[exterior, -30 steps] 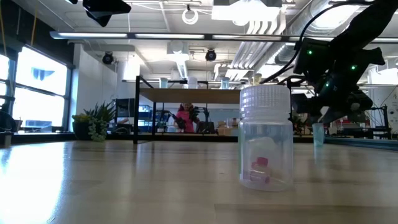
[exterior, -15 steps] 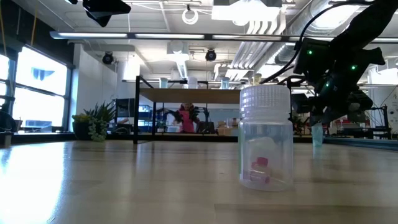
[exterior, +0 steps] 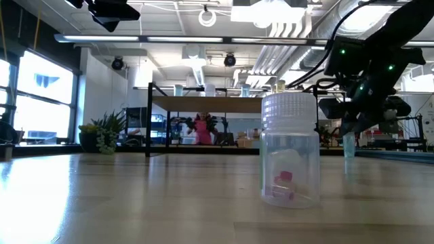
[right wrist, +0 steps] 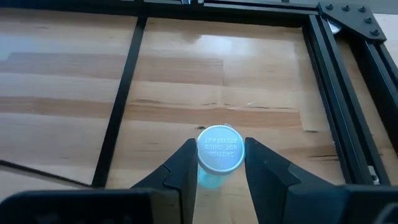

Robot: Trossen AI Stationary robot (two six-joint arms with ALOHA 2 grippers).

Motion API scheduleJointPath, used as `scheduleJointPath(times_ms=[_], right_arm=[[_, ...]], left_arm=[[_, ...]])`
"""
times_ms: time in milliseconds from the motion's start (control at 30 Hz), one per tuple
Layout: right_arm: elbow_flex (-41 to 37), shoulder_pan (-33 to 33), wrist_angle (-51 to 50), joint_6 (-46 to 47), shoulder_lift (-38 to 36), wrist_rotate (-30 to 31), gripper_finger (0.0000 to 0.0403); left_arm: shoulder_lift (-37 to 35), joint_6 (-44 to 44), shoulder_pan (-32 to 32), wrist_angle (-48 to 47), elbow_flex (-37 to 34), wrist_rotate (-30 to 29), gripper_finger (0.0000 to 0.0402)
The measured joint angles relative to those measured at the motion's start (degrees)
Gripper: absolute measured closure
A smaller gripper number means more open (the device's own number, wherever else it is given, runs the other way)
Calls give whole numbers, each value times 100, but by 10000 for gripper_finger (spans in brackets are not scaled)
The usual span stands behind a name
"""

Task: Pick and place medicine bottles onto shelf by color
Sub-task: Put the top green pill bottle on the shelf aligned with the other green pill bottle

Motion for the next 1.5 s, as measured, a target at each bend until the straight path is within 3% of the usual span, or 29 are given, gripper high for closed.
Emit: scheduleJointPath(times_ms=[367,800,1500], right_arm=[[-2,134,-667,1,-1082,-941,301],[-2,1115,-529,242,-1841,-1141,301],[-2,2276,2995,-2116,-1804,-1400,301]], left_arm=[[2,0,-2,-1,0,0,216],[2,-2,-2,-15,0,0,216],[2,-2,0,-14,0,-168,210]])
